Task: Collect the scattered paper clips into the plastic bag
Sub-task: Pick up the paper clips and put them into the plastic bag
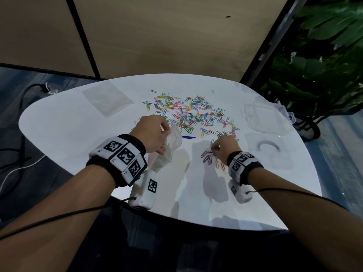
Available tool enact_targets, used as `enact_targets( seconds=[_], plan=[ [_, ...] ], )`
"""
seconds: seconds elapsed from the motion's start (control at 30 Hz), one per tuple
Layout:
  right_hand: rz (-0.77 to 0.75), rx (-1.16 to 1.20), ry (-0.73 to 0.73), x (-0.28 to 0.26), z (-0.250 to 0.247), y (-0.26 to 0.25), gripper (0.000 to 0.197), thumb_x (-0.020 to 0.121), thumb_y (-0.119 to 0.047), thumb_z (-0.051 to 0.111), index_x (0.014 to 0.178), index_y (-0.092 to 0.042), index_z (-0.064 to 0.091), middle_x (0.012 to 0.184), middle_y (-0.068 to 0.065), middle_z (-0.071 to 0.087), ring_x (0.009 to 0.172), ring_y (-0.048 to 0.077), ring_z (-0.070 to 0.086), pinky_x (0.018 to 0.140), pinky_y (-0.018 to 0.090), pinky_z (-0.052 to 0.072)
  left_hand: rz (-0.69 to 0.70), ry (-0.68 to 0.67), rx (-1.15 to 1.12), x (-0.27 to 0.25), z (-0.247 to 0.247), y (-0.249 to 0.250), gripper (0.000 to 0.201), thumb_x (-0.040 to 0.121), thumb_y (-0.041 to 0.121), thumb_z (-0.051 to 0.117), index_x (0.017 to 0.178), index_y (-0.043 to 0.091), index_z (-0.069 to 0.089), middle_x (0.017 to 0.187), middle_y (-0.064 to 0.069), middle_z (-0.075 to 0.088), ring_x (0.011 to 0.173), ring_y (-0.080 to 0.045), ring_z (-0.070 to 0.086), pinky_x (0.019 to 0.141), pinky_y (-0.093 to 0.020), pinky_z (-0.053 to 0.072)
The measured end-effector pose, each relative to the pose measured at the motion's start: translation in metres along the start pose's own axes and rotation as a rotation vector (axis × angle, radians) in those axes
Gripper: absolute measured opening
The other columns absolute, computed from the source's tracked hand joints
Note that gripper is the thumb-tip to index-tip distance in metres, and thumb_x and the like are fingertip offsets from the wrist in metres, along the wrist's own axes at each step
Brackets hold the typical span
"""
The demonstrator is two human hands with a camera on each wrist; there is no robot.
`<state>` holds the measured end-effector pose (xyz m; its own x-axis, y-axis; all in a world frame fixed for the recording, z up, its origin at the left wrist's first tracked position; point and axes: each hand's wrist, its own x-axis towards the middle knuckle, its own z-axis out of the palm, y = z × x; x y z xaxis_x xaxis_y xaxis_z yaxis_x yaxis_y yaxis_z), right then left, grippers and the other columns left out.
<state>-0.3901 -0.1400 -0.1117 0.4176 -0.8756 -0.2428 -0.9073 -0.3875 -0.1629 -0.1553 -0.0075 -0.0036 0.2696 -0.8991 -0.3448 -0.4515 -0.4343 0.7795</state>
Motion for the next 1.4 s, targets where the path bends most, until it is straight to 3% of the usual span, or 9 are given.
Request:
enact_targets(
  seconds=[0.13,0.23,0.4,0.7,0.93,1.03,1.2,1.3,1.4],
  plan=[
    [0.333,0.632,-0.018,0.007,-0.03,0.012,0.01,0.079,-0.019,0.076,0.087,-0.014,0.078,0.083,-0.001,0.075,0.076,0.011,0.07,0.072,0.02,0.058,0.017,-0.009,-0.001,0.001,0.004,0.002,0.008,0.101,0.01,0.056,0.099,0.006,0.061,0.075,-0.026,0.072,0.048,-0.023,0.069,0.059,-0.037,0.065],
    [0.445,1.336,-0.075,0.0,-0.053,-0.008,0.02,0.082,-0.005,0.075,0.099,0.004,0.07,0.091,0.014,0.072,0.07,0.014,0.071,0.062,0.018,0.059,0.012,-0.008,-0.002,0.001,0.005,0.002,0.008,0.101,0.01,0.055,0.101,0.005,0.061,0.072,-0.023,0.071,0.044,-0.019,0.068,0.056,-0.034,0.064],
    [0.252,1.697,-0.33,-0.025,-0.081,-0.065,0.027,0.087,-0.002,0.069,0.111,0.01,0.066,0.095,0.016,0.073,0.088,0.021,0.073,0.077,0.021,0.059,0.002,-0.004,-0.015,0.001,0.008,0.004,0.009,0.101,0.009,0.055,0.102,0.003,0.061,0.071,-0.022,0.071,0.047,-0.022,0.069,0.059,-0.036,0.065],
    [0.08,1.224,-0.227,-0.049,-0.069,-0.125,0.018,0.094,-0.005,0.059,0.102,0.001,0.073,0.092,0.021,0.065,0.079,0.025,0.058,0.091,0.039,0.056,-0.007,0.008,-0.041,0.0,0.005,0.004,0.007,0.1,0.006,0.054,0.101,0.005,0.061,0.073,-0.022,0.071,0.057,-0.032,0.072,0.071,-0.05,0.065],
    [0.096,0.807,-0.097,-0.035,-0.078,-0.072,0.023,0.091,-0.007,0.063,0.114,-0.005,0.067,0.097,0.013,0.071,0.079,0.023,0.072,0.067,0.039,0.063,-0.02,0.026,-0.057,0.002,-0.003,0.001,0.012,0.1,0.005,0.054,0.091,0.011,0.06,0.07,-0.019,0.069,0.052,-0.026,0.071,0.068,-0.047,0.065],
    [0.305,0.199,-0.284,-0.029,-0.053,-0.029,0.081,0.073,-0.032,0.083,0.14,-0.01,0.042,0.129,0.014,0.057,0.099,0.029,0.069,0.076,0.041,0.061,-0.026,0.036,-0.07,0.002,-0.006,0.0,0.014,0.1,0.005,0.053,0.089,0.012,0.059,0.07,-0.018,0.068,0.048,-0.022,0.069,0.066,-0.043,0.065],
    [0.429,0.226,-0.4,-0.034,-0.007,-0.017,0.129,0.054,-0.049,0.089,0.152,-0.012,0.013,0.147,0.018,0.04,0.121,0.033,0.057,0.096,0.043,0.053,-0.02,0.025,-0.053,0.002,-0.007,-0.001,0.009,0.1,0.006,0.053,0.096,0.007,0.061,0.07,-0.018,0.07,0.052,-0.022,0.071,0.068,-0.044,0.065],
    [0.407,0.176,-0.246,-0.018,0.006,-0.033,0.117,0.066,-0.052,0.082,0.153,-0.01,0.015,0.155,0.015,0.028,0.139,0.031,0.037,0.108,0.037,0.04,-0.011,0.026,-0.05,0.003,-0.008,-0.005,0.01,0.1,0.007,0.055,0.092,0.009,0.06,0.072,-0.02,0.07,0.049,-0.02,0.07,0.064,-0.041,0.065],
    [0.381,0.134,-0.18,0.001,0.008,-0.047,0.087,0.075,-0.051,0.075,0.141,-0.01,0.037,0.143,0.017,0.039,0.128,0.031,0.046,0.1,0.034,0.042,-0.001,0.031,-0.046,0.001,-0.012,-0.008,0.015,0.1,0.009,0.056,0.086,0.012,0.06,0.071,-0.02,0.07,0.048,-0.021,0.07,0.06,-0.039,0.065]
  ],
)
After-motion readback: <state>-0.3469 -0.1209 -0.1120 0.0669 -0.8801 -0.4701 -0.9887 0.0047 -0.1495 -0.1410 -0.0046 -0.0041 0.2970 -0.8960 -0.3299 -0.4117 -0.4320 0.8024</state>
